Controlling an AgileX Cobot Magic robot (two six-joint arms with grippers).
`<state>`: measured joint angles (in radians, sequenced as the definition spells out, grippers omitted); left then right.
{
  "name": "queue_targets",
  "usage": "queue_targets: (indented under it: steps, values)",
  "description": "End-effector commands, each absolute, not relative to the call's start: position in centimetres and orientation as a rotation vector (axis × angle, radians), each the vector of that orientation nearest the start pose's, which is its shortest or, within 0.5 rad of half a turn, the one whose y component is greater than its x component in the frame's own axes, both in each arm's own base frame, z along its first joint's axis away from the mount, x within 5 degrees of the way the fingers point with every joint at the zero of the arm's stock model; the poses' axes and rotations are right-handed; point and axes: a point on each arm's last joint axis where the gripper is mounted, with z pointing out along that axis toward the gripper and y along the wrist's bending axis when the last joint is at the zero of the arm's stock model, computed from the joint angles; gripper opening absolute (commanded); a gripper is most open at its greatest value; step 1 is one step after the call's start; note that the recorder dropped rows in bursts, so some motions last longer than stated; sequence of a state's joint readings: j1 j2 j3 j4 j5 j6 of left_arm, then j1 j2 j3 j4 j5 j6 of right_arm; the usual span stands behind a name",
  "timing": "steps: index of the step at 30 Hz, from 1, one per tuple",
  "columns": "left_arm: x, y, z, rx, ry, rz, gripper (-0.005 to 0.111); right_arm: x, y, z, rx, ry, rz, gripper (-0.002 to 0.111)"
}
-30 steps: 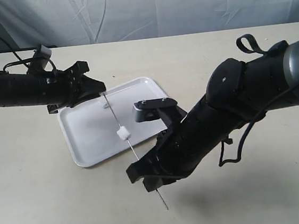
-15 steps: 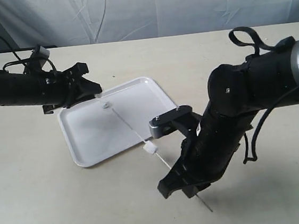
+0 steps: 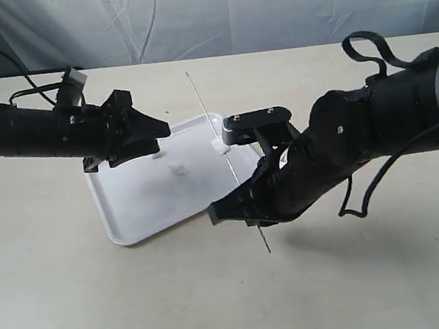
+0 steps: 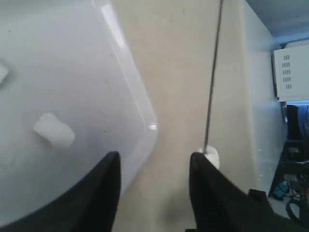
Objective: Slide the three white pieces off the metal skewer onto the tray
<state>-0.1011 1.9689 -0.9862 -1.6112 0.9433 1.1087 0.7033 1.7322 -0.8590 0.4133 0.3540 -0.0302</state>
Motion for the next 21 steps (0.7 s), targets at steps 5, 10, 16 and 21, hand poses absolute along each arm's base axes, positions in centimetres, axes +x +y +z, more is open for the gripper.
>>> queue_targets:
  steps: [5,10,16,21]
  values:
    - [34.5,-11.4,15.6,0.004,2.317,-1.543,0.044,25.2,23.2,17.0,-0.427,2.623,0.623,-0.001]
    - [34.4,-11.5,16.0,0.012,2.280,-1.597,0.044,26.0,25.0,16.9,-0.493,2.647,0.728,-0.001]
    - [34.5,-11.5,15.9,-0.001,2.276,-1.584,0.044,25.8,25.4,16.9,-0.537,2.622,0.800,-0.001]
    - [34.5,-11.5,15.9,0.001,2.278,-1.583,0.040,25.7,25.5,17.0,-0.541,2.622,0.809,-0.001]
